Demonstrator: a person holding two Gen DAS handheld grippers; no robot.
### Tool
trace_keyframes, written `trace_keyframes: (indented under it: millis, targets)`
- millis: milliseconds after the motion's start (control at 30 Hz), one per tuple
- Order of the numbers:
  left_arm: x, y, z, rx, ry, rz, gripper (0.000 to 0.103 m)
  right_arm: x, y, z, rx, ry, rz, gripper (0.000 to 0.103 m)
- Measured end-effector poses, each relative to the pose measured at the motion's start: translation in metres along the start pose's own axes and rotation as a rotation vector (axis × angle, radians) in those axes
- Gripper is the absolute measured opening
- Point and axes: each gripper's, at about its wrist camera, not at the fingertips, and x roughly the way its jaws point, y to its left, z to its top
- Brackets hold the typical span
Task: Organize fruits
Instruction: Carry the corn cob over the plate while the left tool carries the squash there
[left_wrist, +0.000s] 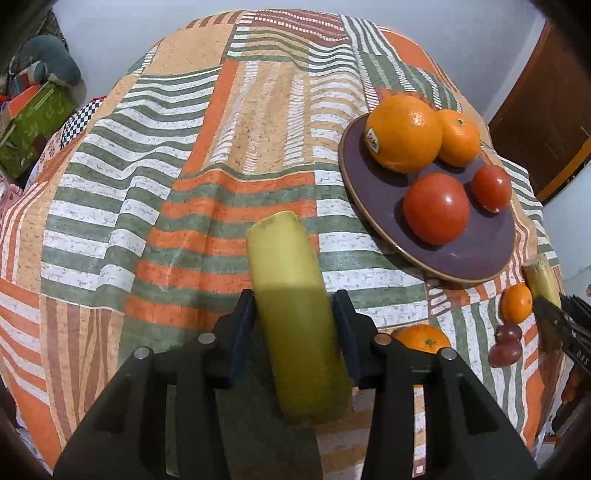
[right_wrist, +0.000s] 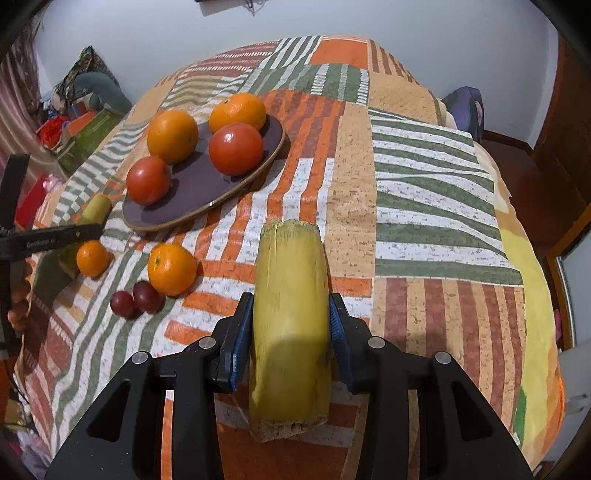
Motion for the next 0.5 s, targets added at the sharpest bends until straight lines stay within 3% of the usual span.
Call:
trace_keyframes:
  millis: [500]
  targets:
    - [-0.054, -0.026, 0.02, 0.065, -0.15, -0.041, 0.036, -0.02, 0.03, 0.045, -0.041, -0.15, 0.054, 0.036]
